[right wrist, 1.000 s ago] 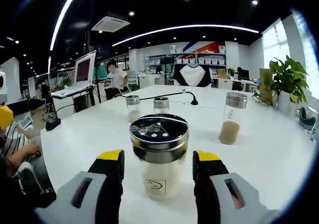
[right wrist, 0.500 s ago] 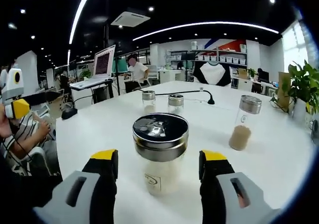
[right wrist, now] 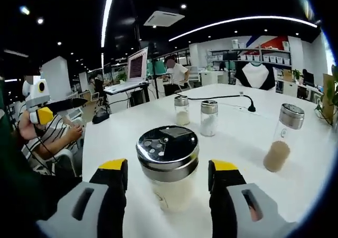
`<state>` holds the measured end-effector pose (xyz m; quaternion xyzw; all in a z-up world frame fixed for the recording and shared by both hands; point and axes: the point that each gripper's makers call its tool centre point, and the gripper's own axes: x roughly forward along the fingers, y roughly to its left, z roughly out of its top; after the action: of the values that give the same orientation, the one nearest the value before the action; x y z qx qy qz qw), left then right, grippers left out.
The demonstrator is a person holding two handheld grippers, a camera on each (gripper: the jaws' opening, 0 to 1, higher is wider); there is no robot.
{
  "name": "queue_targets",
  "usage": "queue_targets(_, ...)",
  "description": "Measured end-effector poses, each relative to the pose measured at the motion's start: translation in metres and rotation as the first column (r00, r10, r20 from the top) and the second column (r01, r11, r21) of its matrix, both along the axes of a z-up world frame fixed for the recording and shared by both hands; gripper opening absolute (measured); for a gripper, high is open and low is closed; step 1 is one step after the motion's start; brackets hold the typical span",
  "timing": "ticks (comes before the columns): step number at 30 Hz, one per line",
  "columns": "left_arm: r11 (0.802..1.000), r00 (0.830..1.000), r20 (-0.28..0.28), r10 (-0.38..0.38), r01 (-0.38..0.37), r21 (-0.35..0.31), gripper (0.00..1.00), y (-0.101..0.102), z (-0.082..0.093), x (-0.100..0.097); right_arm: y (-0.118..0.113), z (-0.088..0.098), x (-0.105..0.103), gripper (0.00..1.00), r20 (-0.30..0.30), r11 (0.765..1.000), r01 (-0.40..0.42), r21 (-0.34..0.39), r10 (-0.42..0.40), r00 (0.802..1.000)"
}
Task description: Rotate the seasoning bottle until the label or dispensing opening points toward the visible target arrow and the bottle remains upright within the marked orientation range
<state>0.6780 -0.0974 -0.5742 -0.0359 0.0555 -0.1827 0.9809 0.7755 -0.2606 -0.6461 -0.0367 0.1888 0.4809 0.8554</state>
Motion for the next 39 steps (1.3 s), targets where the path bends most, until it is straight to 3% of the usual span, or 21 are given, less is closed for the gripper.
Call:
queue_targets(4,1.000,1.000,-0.004,-0.008,0.008,0.005,0.99,-0.0020,-0.0011,0.0001,0.0008,-0.0005,0.0002,0.58,0.012,0.999,-0.046,-0.012,0.046,0.999)
queue_targets(10,1.000,1.000,0.000,-0.002,0.002,0.002,0.99,-0.0008,0.0010,0.0014,0.0059,-0.0021,-0.0032,0.42,-0.004,0.995,-0.095,-0.004,0.095,0.996)
queue_targets(39,1.000,1.000,0.006,-0.007,0.007,0.000,1.00,-0.0023,0.0034,-0.0015,0.0059,-0.0035,0.0005,0.40,0.029,0.998,-0.058,-0.038,0.059,0.998)
